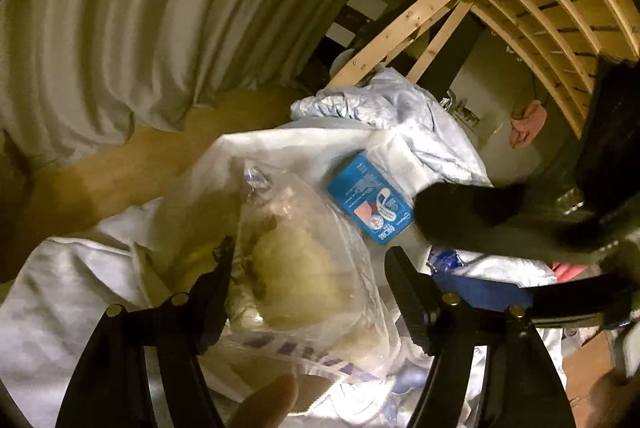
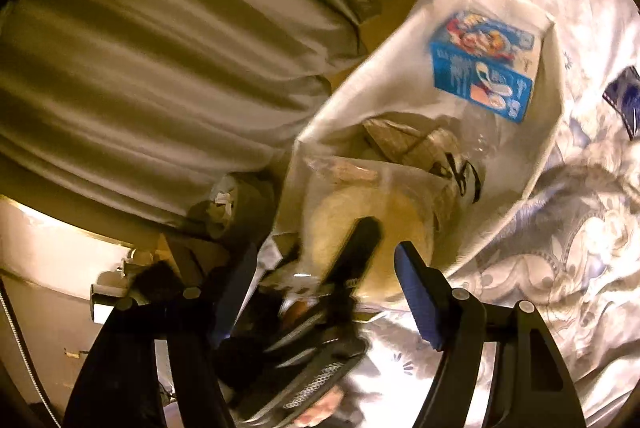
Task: Organize objects
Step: 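Lower the bread into the white bag and open the right gripper, then move the right gripper out of the bag toward the blue biscuit packet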
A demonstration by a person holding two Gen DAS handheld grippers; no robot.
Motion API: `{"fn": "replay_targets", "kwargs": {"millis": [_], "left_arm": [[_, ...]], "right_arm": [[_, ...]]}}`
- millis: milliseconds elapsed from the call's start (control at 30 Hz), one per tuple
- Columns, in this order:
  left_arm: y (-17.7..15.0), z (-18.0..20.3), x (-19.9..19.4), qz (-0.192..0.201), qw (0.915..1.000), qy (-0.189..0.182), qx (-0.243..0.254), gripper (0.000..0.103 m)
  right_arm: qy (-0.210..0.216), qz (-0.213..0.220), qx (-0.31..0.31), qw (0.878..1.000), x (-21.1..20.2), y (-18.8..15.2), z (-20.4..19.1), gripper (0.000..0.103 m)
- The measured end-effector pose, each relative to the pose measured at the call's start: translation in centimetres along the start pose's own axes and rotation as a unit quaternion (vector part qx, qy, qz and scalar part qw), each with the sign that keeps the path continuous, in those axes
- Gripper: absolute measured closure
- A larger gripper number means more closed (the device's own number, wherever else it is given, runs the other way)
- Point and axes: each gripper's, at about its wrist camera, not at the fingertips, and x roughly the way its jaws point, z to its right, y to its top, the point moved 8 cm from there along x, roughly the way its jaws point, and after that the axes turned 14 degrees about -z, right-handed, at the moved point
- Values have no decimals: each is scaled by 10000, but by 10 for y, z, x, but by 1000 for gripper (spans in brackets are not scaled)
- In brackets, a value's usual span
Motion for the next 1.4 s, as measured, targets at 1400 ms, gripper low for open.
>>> {"fn": "replay_targets", "kwargs": {"millis": [1400], "left_arm": [[0,18,-36,495,9863,-1540,339,26]], "right_arm": [[-306,847,-1083,9900,-42,-30,-15,32]]}}
